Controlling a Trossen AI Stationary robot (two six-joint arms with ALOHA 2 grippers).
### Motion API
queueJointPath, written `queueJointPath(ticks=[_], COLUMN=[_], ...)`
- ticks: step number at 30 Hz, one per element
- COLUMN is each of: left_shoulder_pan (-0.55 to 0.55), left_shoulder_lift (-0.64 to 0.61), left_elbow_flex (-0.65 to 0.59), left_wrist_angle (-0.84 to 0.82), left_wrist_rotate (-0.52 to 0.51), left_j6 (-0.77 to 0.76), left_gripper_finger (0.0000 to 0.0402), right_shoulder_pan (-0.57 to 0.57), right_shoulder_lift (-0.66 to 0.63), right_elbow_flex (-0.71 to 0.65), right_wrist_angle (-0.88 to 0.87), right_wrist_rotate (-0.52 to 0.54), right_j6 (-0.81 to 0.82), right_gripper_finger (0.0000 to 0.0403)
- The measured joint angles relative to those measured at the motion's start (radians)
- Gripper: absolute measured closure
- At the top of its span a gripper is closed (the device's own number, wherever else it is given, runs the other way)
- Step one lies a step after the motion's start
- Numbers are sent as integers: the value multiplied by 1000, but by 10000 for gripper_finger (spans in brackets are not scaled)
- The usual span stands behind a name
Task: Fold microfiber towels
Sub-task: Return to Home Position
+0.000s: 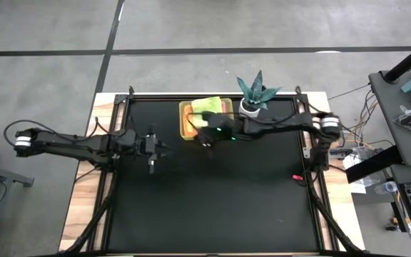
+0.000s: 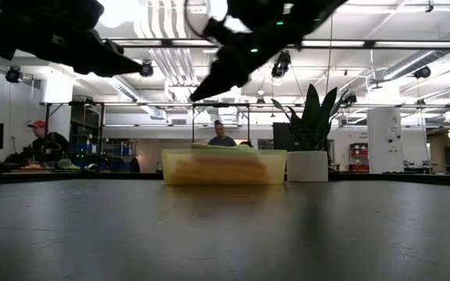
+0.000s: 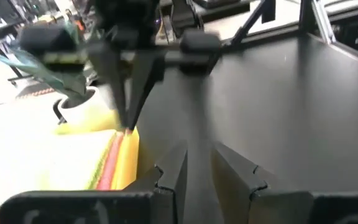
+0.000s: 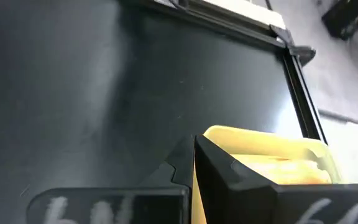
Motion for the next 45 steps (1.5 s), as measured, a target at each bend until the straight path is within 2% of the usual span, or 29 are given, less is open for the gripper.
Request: queueJointPath(ticks=[5,11,16,22,25,30,39,45], left_shoulder_pan=[0,0,0,0,0,0,0,0], left_shoulder_lift=[68,156,202,210,162,5,-217,-300], left_elbow_flex=[0,0,1,2,4,-2,-94,-140], left_wrist_angle=[34,107,139,143,82,-63,-70,-68], left_wrist_rotate=[-1,-1,-1,-1,6,9,28,28], left_j6=[2,4,30,32,32,-2,-28,-21], left_gripper_finger=[343,343,343,343,343,343,343,343], right_shoulder_pan=[38,46,46,46,46,46,46,45], right_shoulder_lift=[-162,-301,-391,-456,-476,-491,-549,-603], right_elbow_flex=[-250,-481,-577,-614,-635,-684,-735,-771], right_wrist_angle=[171,442,523,533,539,593,644,638], right_wrist_rotate=[2,1,2,1,0,0,0,0], right_j6=[-47,-70,-101,-122,-134,-153,-160,-155], right_gripper_finger=[394,394,394,394,394,394,394,394])
